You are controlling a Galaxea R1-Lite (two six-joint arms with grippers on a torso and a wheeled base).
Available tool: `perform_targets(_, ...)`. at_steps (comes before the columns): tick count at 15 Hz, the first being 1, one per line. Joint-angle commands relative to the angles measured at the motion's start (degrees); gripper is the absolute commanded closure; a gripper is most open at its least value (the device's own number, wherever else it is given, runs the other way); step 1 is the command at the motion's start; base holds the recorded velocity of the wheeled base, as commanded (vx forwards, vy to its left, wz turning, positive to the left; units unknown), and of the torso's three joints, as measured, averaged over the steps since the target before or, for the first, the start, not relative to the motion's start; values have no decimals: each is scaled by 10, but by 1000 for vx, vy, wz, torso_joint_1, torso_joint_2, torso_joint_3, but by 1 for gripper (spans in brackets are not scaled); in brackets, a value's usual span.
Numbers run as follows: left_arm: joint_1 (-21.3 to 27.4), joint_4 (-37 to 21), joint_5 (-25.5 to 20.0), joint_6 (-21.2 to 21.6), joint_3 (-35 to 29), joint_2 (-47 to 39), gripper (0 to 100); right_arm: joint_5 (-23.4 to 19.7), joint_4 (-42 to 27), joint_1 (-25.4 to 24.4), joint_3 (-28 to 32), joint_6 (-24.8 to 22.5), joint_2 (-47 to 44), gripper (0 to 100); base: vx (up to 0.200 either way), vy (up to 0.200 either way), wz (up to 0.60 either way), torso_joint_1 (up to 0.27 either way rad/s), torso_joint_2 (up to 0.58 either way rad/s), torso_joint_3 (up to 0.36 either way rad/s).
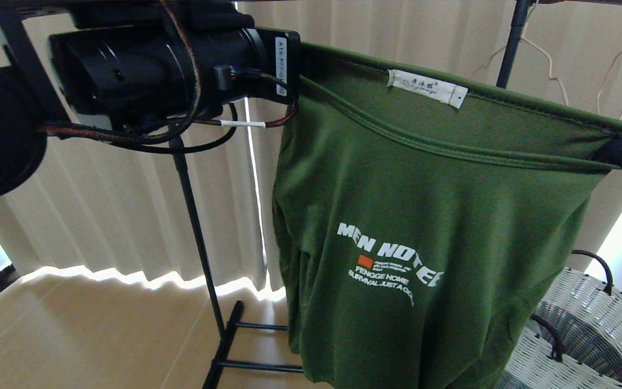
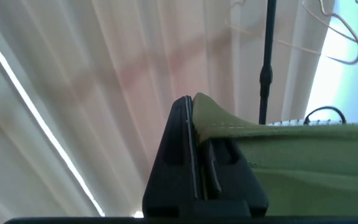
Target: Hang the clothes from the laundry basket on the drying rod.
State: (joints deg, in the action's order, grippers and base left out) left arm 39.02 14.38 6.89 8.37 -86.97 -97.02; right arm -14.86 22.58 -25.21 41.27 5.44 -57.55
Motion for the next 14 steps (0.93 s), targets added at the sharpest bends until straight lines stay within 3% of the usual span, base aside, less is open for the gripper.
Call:
perform_targets(1,0,-1,1,0,-5,-22,100,-2,0,0,-3,0,10,100,0,0,0,0,0,0)
perform_targets(4,0,-1,1,0,3,-19,100,2,0,0,-3,0,1,100,0,0,0,0,0,0)
perform_targets(8,-18,-13,1,2,73,39,100,15,12,31,21,-3,-63,100,0,0,0,0,0,0)
perform_targets(10,-31,-64,-7,2,114,98,100,16,38,67,55,-3,-126,100,0,0,0,0,0,0)
perform_targets(11,-30,-79,-15,2,129,117,100,19,52,73,59,-3,-142,100,0,0,0,0,0,0)
perform_targets(14,-28,-110,-99,2,188,186,100,52,101,75,96,-3,-197,100,0,0,0,0,0,0)
